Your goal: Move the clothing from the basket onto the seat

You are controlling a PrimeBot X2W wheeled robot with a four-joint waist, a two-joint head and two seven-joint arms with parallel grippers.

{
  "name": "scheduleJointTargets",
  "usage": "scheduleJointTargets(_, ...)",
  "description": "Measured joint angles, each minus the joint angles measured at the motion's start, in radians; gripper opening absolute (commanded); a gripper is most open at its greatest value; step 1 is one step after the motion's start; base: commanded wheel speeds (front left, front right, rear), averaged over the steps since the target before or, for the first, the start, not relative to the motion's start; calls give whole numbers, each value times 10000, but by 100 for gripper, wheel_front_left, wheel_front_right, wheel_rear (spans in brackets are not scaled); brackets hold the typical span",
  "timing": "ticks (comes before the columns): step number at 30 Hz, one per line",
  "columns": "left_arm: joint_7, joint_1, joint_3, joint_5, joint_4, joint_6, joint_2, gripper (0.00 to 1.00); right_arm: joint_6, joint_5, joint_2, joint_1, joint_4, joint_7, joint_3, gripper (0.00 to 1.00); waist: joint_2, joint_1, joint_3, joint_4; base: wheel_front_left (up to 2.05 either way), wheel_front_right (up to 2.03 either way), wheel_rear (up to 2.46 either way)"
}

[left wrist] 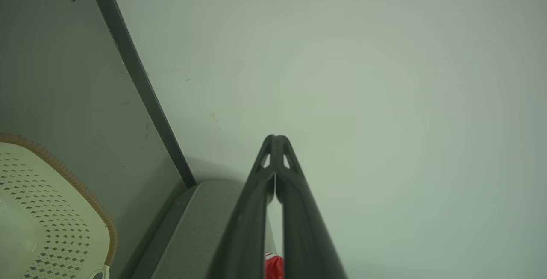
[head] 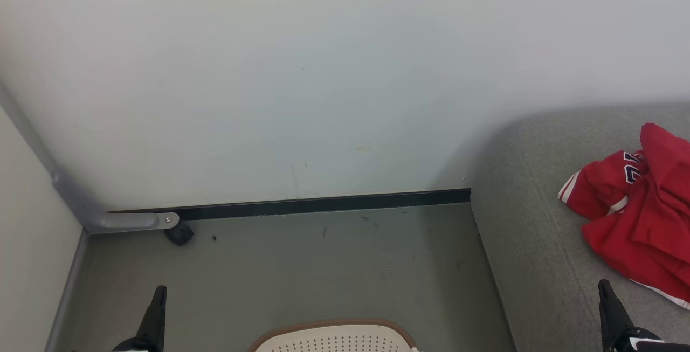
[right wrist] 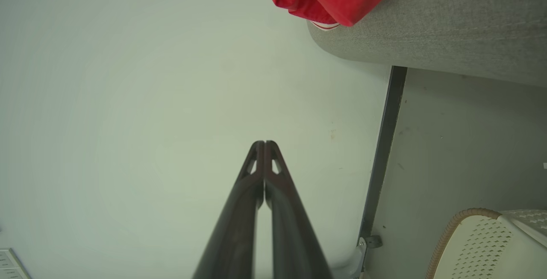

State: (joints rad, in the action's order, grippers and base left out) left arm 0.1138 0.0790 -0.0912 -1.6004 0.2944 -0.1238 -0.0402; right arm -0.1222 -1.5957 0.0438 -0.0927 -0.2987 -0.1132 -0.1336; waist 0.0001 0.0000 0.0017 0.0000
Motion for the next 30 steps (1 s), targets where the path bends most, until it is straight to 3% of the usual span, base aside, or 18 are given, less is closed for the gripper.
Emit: scheduleJointTargets(30, 0, 0, 0, -2, 2, 0, 2, 0, -8, -2, 0, 0, 4, 0, 2, 0, -1, 0, 1, 0, 0, 0, 0)
